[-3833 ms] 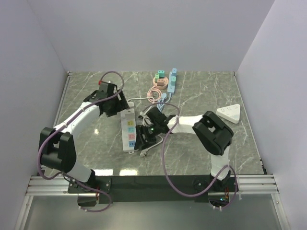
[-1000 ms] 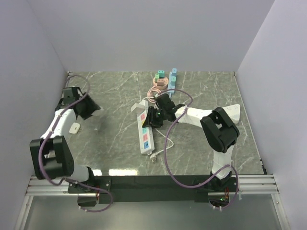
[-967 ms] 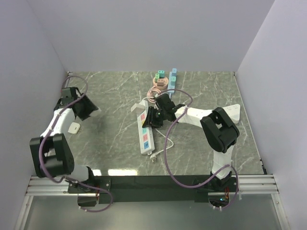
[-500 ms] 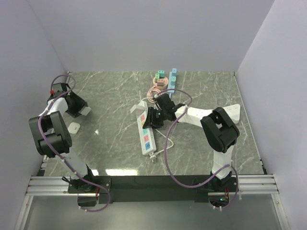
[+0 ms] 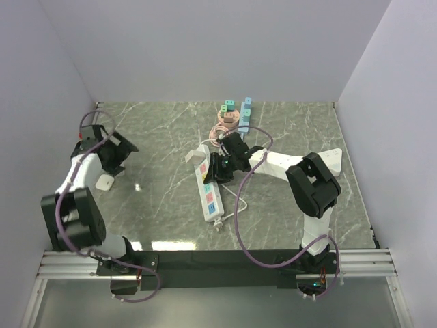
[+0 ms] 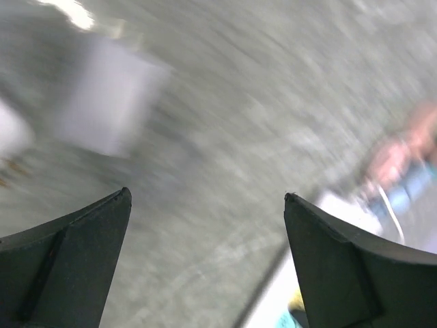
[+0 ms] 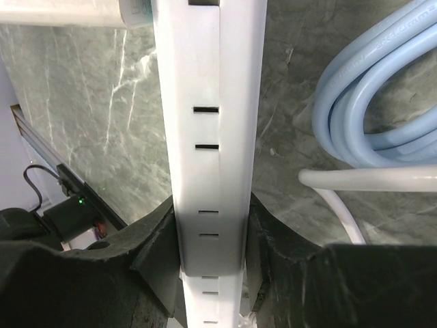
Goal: Pull the plug off the socket
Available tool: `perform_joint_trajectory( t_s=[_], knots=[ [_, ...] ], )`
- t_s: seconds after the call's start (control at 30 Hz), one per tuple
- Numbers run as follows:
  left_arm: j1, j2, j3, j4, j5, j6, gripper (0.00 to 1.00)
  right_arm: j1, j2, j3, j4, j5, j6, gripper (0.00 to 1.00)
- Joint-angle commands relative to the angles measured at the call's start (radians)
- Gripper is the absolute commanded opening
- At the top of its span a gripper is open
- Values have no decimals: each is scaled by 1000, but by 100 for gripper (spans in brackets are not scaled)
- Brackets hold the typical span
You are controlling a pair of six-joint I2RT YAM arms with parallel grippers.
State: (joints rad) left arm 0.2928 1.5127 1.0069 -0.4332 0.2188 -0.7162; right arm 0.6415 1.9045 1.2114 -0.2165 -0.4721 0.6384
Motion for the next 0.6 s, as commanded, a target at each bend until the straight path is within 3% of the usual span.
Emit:
perform_joint_trajectory(
  t_s=[0.0,0.23,0.57],
  knots=[
    [-112,-144,-17,51,94,-41,99,-3,-15,68,11,-42,-17,0],
    [-338,-138,-18,157,244,-117,100,1,1,89,-3,-62,-22,0],
    [-471,72,12,278,324,-107,99,12,4,105,-12,-76,-31,0]
  ],
)
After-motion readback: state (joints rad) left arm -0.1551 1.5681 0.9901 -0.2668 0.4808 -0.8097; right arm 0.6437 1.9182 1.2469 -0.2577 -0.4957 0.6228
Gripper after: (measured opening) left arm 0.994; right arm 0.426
